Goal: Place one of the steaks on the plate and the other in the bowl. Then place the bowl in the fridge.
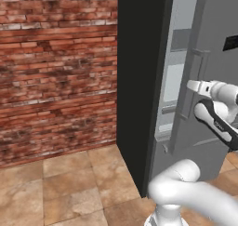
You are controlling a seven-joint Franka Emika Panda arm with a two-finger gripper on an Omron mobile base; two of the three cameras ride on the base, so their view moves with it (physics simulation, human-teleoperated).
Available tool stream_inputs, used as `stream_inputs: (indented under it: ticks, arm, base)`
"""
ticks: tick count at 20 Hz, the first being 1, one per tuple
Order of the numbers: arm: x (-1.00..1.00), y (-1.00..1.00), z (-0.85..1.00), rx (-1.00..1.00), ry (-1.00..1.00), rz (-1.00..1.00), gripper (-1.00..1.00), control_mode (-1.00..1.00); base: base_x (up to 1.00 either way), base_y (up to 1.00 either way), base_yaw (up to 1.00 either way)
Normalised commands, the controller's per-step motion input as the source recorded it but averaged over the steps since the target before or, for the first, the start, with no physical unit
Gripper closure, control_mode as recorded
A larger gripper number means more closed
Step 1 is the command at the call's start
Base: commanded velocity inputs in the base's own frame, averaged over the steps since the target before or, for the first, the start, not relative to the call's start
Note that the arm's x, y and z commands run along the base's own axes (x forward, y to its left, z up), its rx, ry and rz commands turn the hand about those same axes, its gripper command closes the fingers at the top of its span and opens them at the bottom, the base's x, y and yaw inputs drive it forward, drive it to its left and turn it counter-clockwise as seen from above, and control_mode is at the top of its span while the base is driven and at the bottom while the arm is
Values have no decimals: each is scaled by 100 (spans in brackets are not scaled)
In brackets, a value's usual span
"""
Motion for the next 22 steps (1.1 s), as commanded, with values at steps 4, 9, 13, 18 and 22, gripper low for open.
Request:
stream_inputs:
  ticks: [4, 9, 13, 18, 22]
  arm:
    - [-80, -56, 1, 1, 10, 0, 100, -100]
    - [-81, -60, 1, 1, 9, 0, 100, -100]
    - [-75, -60, 0, 0, 6, 0, 100, -100]
    - [-64, -51, 0, 0, 6, -2, 100, -100]
    - [-44, -20, 0, 0, 4, -4, 100, -100]
  base:
    - [0, 0, 0]
    - [0, 0, 0]
    - [0, 0, 0]
    - [0, 0, 0]
    - [0, 0, 0]
